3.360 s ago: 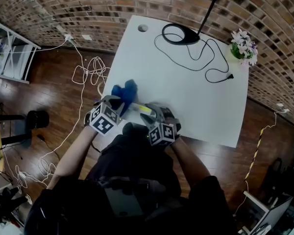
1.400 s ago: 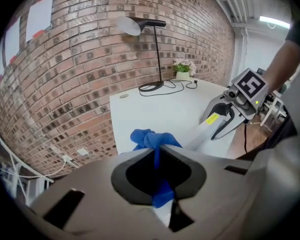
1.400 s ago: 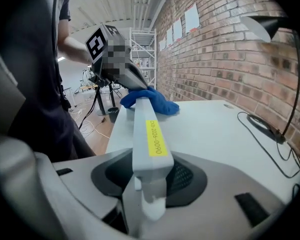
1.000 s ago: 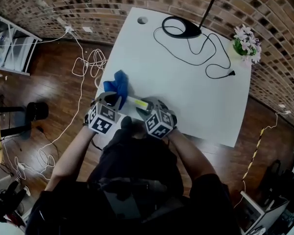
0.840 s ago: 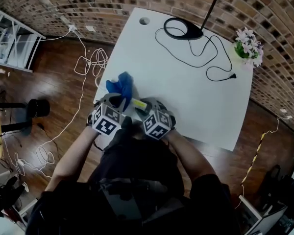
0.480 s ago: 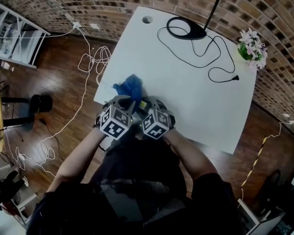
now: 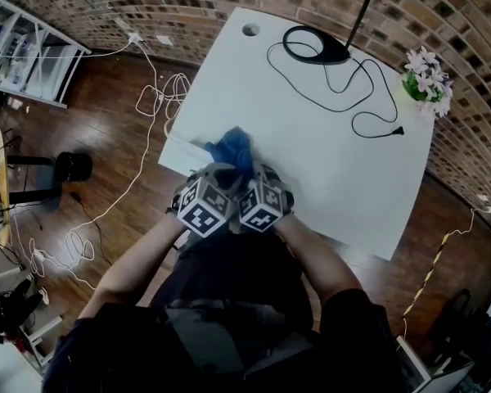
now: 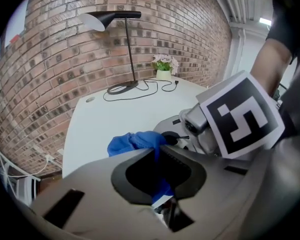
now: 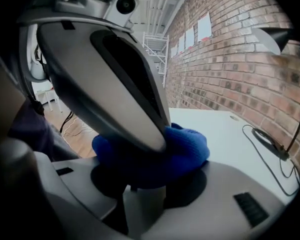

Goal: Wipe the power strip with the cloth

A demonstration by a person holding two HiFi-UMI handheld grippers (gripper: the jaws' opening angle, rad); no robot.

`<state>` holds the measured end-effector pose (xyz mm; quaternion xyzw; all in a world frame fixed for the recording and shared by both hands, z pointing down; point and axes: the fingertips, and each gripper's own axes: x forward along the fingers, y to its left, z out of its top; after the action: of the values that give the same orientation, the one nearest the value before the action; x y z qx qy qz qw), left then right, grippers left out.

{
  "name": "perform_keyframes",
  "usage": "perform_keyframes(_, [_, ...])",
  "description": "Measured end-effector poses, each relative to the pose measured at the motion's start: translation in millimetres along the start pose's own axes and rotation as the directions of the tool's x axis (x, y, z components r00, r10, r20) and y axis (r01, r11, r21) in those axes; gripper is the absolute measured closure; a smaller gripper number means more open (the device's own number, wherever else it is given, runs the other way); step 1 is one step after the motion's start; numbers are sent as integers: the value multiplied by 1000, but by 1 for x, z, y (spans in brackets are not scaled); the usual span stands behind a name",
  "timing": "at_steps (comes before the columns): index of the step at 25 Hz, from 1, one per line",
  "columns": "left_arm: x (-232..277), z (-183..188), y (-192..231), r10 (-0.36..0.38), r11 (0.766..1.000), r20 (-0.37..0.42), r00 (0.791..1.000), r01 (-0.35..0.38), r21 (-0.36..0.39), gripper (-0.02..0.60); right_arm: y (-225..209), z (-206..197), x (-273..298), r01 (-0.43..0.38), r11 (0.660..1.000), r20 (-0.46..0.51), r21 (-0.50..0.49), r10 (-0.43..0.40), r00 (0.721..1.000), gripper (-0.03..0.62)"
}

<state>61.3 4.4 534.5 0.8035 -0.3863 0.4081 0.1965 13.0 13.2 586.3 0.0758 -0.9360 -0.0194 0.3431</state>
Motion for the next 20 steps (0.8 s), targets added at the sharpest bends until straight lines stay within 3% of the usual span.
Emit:
perform_keyframes(9, [4, 8, -13, -89, 996, -8, 996, 89, -2, 541, 1, 1, 0, -11, 1000, -3, 3, 11, 1000, 434])
perform_keyframes(15, [4, 11, -19, -143, 989, 13, 990, 142, 31, 539, 3, 1, 0, -9, 1000, 7, -16, 9, 1000, 433])
perform_keyframes(20, [5, 10, -21, -171, 982, -19, 985, 172, 76, 538, 1, -1, -1, -14, 1000, 1, -15, 14, 1000, 433])
